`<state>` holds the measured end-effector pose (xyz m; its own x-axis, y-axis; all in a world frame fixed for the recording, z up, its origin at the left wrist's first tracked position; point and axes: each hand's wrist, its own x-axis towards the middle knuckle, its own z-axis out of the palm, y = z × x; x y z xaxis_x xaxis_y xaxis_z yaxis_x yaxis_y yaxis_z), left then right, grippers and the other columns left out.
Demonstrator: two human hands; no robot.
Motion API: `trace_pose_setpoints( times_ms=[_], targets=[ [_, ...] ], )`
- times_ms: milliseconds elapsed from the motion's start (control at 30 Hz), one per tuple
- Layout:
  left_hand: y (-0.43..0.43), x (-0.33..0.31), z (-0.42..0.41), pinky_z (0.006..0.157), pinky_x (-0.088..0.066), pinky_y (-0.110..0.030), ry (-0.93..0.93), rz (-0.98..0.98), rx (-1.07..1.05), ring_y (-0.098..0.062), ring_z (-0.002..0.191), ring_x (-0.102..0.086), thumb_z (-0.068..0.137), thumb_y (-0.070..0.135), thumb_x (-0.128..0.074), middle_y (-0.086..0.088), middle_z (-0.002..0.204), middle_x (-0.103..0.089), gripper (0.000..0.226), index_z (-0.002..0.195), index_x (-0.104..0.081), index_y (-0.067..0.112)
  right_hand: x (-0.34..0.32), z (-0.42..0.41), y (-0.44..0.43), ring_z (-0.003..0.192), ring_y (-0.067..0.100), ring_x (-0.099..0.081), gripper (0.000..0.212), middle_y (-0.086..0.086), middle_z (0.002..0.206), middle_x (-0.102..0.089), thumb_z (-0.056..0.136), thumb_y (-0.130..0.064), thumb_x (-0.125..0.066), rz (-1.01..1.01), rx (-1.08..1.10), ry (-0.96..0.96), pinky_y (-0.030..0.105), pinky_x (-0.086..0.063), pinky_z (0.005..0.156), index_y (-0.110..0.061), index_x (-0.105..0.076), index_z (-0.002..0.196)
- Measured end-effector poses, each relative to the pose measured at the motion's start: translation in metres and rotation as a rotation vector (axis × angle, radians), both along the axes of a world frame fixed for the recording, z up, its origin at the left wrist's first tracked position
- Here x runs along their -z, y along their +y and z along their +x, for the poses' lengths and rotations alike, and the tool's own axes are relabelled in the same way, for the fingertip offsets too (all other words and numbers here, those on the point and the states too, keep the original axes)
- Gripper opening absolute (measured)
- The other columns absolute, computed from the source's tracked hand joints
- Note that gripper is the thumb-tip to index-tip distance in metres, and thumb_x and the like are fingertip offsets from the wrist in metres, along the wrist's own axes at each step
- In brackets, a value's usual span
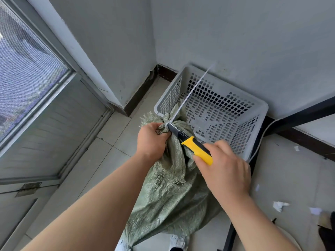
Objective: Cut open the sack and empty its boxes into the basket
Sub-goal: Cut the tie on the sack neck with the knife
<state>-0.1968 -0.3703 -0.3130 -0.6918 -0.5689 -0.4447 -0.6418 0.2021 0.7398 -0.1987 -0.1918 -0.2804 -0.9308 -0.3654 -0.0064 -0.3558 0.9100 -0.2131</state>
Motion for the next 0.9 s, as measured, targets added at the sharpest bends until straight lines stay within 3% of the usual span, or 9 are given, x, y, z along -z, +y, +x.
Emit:
trace_pose_setpoints(
  times_ms=[167,333,467,567,633,700,767,833,900],
  targets=[
    [0.006,-0.001,0.004,0.070,-0.051,-0.027,0.017,-0.092,-0.011,-0.020,0.078,-0.067,0.087,0.012,-0.065,-0.002,0.084,-0.069,0.015,0.100,-0.071,0.008,-0.003,-0.004,-0.002,0.048,0.028,-0.060,0.036,0.002,0.086,-0.064,0.071,-0.043,-0.080,-0.020,0.023,-0.056,0.026,-0.031,0.050,-0.015,-0.073,0.093],
    [0.005,0.002,0.008,0.068,-0.047,-0.025,0.017,-0.136,-0.047,-0.022,0.078,-0.066,0.089,0.014,-0.062,-0.003,0.083,-0.069,0.014,0.099,-0.070,0.007,-0.010,-0.013,-0.012,0.086,0.025,-0.065,0.042,-0.005,0.115,-0.057,0.088,-0.054,-0.056,-0.034,0.002,-0.175,0.031,-0.033,0.067,-0.024,-0.063,0.116],
    [-0.001,0.002,0.007,0.056,-0.046,-0.017,0.034,-0.127,-0.014,-0.013,0.069,-0.062,0.089,0.013,-0.063,0.002,0.078,-0.066,0.012,0.098,-0.071,0.009,-0.005,-0.010,-0.012,0.066,0.025,-0.065,0.037,-0.004,0.100,-0.062,0.081,-0.050,-0.067,-0.035,-0.032,-0.103,0.030,-0.034,0.058,-0.021,-0.069,0.104],
    [-0.004,-0.001,0.001,0.049,-0.040,-0.009,0.039,-0.080,0.017,-0.006,0.065,-0.057,0.087,0.014,-0.066,0.004,0.079,-0.064,0.013,0.099,-0.069,0.014,-0.004,-0.004,-0.006,0.050,0.026,-0.061,0.036,-0.002,0.087,-0.064,0.071,-0.045,-0.080,-0.048,0.015,-0.097,0.026,-0.032,0.051,-0.017,-0.073,0.094],
    [-0.006,0.000,0.001,0.050,-0.041,-0.014,0.038,-0.002,0.005,-0.007,0.062,-0.056,0.086,0.014,-0.068,0.005,0.076,-0.062,0.016,0.101,-0.065,0.016,-0.003,-0.006,-0.001,0.057,0.027,-0.063,0.038,-0.003,0.092,-0.065,0.073,-0.047,-0.077,-0.057,0.035,-0.090,0.027,-0.034,0.054,-0.019,-0.073,0.099],
    [-0.007,-0.003,0.001,0.048,-0.043,-0.019,0.060,0.206,-0.061,-0.011,0.053,-0.052,0.086,0.011,-0.064,0.000,0.073,-0.061,0.019,0.105,-0.064,0.014,-0.005,-0.008,0.002,0.069,0.027,-0.065,0.039,-0.006,0.097,-0.062,0.079,-0.051,-0.069,-0.056,0.039,-0.118,0.030,-0.034,0.060,-0.023,-0.070,0.106],
    [-0.007,-0.006,0.000,0.052,-0.040,-0.025,0.097,0.353,-0.148,-0.017,0.056,-0.049,0.090,0.017,-0.058,-0.006,0.076,-0.057,0.012,0.100,-0.064,0.015,-0.006,-0.011,0.003,0.078,0.025,-0.064,0.040,-0.008,0.098,-0.059,0.081,-0.054,-0.063,-0.062,0.042,-0.146,0.031,-0.034,0.064,-0.027,-0.068,0.110],
    [-0.007,-0.007,-0.004,0.054,-0.037,-0.024,0.099,0.368,-0.201,-0.019,0.062,-0.046,0.096,0.028,-0.054,-0.009,0.078,-0.051,0.014,0.093,-0.064,0.019,-0.007,-0.012,0.003,0.081,0.025,-0.064,0.041,-0.009,0.099,-0.059,0.081,-0.056,-0.063,-0.081,0.049,-0.149,0.031,-0.035,0.065,-0.029,-0.068,0.111],
    [-0.007,-0.004,-0.005,0.046,-0.035,-0.023,0.107,0.373,-0.215,-0.019,0.051,-0.043,0.097,0.031,-0.054,-0.010,0.068,-0.048,0.019,0.083,-0.060,0.020,-0.006,-0.013,0.004,0.082,0.023,-0.064,0.042,-0.009,0.101,-0.061,0.080,-0.056,-0.064,-0.094,0.053,-0.147,0.030,-0.034,0.065,-0.029,-0.068,0.112]
  ],
)
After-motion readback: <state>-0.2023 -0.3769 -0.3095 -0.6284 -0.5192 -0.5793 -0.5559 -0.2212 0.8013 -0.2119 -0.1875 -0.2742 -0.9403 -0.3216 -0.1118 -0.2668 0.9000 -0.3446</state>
